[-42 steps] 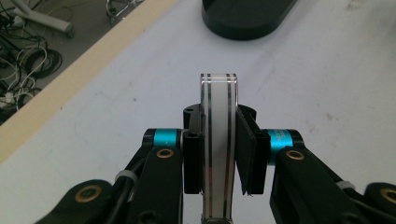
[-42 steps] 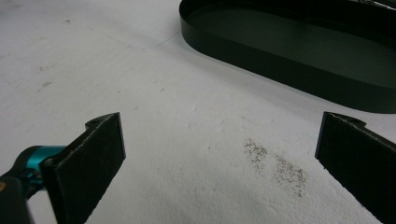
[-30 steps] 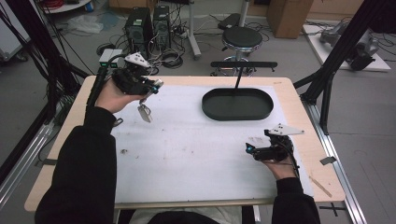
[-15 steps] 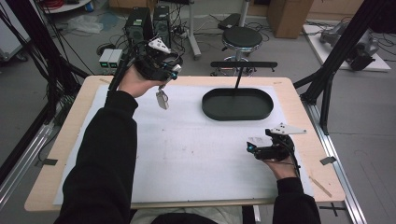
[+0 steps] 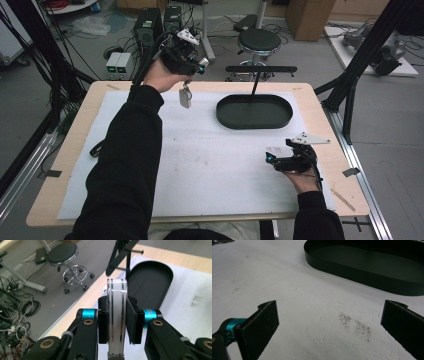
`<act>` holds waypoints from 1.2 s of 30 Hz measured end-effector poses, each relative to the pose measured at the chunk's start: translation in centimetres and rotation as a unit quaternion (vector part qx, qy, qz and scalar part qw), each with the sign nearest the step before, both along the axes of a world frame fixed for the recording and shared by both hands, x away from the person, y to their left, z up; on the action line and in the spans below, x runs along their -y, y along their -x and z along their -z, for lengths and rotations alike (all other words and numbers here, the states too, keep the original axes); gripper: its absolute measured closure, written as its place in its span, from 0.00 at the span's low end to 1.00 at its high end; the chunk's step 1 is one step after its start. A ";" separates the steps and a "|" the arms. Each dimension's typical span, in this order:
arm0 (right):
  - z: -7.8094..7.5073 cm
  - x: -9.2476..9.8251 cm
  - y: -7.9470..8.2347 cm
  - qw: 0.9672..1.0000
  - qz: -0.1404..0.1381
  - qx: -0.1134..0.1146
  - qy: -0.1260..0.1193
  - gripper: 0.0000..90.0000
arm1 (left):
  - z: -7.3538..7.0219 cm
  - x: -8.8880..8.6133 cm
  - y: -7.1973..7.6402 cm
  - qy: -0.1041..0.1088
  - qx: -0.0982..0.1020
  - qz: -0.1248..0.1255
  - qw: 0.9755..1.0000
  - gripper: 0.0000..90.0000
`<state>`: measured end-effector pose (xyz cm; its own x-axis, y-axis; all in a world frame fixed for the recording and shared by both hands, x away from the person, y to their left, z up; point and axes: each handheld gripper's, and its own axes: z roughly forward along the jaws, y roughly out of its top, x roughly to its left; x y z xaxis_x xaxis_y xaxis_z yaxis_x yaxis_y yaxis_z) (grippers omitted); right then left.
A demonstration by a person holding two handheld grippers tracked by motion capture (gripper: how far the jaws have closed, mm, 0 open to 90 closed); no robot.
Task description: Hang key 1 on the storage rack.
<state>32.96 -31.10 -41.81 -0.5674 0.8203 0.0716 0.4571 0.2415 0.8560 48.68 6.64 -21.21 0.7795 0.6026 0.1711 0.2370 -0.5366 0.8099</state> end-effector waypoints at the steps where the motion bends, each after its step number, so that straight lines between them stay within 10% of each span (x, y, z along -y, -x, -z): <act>1: 0.0 0.0 0.0 1.000 -0.001 0.000 -0.001 0.01 | 0.0 0.0 0.0 0.000 0.000 0.000 1.000 0.82; 36: 0.1 0.0 0.4 1.000 0.003 -0.003 -0.005 0.01 | 0.1 10.1 -4.6 0.060 0.020 0.008 0.998 0.82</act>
